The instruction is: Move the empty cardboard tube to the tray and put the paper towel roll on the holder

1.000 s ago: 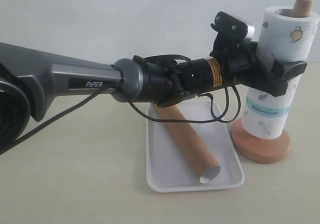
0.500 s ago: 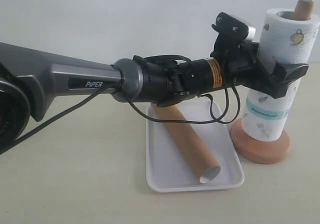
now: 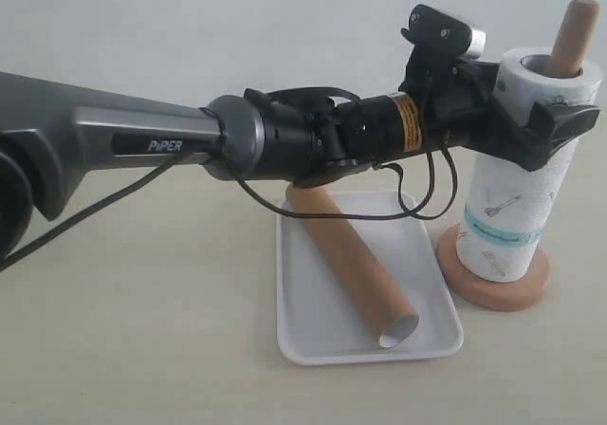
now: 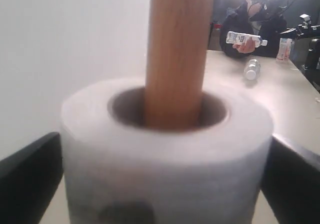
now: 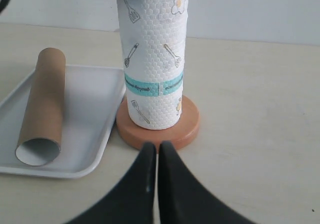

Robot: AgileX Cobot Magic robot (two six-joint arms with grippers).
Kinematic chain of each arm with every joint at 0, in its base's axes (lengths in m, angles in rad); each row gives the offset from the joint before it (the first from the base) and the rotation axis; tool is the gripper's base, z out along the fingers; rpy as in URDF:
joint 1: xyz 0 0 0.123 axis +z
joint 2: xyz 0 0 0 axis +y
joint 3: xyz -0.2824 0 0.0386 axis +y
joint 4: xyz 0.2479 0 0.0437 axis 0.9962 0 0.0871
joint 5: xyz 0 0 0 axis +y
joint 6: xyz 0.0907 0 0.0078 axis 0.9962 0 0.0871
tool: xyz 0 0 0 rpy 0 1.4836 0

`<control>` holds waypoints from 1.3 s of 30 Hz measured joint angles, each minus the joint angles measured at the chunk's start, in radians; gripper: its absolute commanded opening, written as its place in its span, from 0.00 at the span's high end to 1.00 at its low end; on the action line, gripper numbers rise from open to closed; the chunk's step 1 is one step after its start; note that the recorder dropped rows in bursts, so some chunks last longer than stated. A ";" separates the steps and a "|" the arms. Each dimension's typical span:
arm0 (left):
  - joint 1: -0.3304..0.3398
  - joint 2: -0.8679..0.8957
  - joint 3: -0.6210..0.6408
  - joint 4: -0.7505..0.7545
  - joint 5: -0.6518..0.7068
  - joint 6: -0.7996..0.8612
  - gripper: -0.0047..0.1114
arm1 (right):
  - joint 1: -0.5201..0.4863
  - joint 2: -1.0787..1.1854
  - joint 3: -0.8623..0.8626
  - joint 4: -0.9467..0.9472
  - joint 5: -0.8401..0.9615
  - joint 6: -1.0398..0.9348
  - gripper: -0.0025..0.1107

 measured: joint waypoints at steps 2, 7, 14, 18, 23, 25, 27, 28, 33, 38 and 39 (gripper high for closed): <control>0.000 -0.034 0.000 0.016 0.025 -0.022 0.15 | 0.000 0.000 0.000 0.000 0.000 0.000 0.97; 0.000 -0.128 0.000 0.091 0.048 -0.109 0.15 | 0.000 0.000 0.000 0.000 0.000 0.000 0.97; 0.002 -0.338 0.000 0.859 0.204 -0.878 0.60 | 0.000 0.000 0.000 0.000 0.000 0.000 0.97; 0.032 -0.388 0.031 0.943 -0.014 -1.007 0.92 | 0.000 0.000 0.000 0.000 0.000 0.000 0.97; 0.097 -0.429 0.153 0.957 -0.224 -1.049 0.92 | 0.000 0.000 0.000 0.000 0.000 0.000 0.97; 0.107 -0.454 0.211 0.957 -0.222 -1.056 0.92 | 0.000 0.000 0.000 0.000 0.000 0.000 0.97; 0.111 -0.484 0.280 0.957 -0.212 -1.050 0.92 | 0.000 0.000 0.000 0.000 0.000 0.000 0.97; 0.111 -0.502 0.317 0.952 -0.208 -1.035 0.92 | 0.000 0.000 0.000 0.000 0.000 0.000 0.97; 0.111 -0.594 0.491 0.845 -0.206 -0.919 0.92 | 0.000 0.000 0.000 0.000 0.000 0.000 0.97; 0.111 -0.672 0.681 0.707 -0.204 -0.775 0.92 | 0.000 0.000 0.000 0.000 0.000 0.000 0.97; 0.111 -0.687 0.726 0.665 -0.201 -0.731 0.92 | 0.000 0.000 0.000 0.000 0.000 0.000 0.97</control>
